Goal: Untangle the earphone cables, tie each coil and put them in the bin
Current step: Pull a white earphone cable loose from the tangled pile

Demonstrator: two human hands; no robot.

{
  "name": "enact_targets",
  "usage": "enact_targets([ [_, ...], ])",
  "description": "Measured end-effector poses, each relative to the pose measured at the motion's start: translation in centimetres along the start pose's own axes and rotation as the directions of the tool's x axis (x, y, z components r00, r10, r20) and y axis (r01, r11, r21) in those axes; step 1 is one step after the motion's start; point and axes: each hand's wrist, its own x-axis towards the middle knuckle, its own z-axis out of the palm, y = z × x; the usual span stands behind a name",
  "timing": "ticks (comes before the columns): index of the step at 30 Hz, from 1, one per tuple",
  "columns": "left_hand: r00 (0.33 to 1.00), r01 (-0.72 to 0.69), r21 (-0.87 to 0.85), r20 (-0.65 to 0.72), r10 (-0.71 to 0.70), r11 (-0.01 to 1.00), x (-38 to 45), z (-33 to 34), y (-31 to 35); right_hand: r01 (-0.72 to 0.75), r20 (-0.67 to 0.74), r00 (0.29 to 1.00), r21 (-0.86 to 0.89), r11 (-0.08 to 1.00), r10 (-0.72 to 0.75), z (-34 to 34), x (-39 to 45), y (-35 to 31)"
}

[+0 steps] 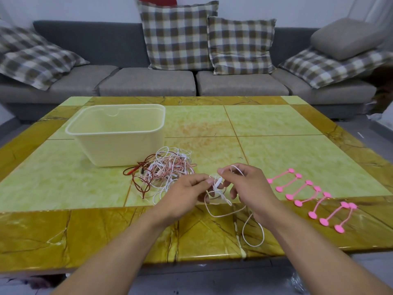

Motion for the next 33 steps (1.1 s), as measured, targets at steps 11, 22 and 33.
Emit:
enact_targets([
  [11, 0.994, 0.103, -0.049, -0.014, -0.104, 0.993, -0.3, 0.3, 1.2, 0.152, 0.003, 0.988, -0.103, 0.983, -0.152, 0.1, 0.6, 0.7],
  [22, 0.992, 0.108, -0.064, -0.057, -0.112, 0.992, -0.4, 0.1, 1.1, 0.196, 0.161, 0.971, -0.111, 0.974, -0.177, 0.2, -0.1, -0.3],
  [33, 0.994, 0.009, -0.059, -0.112, -0.016, 0.998, -0.3, -0.2, 0.6, 0.226, 0.164, 0.970, -0.344, 0.911, -0.179, 0.7, -0.1, 0.2],
])
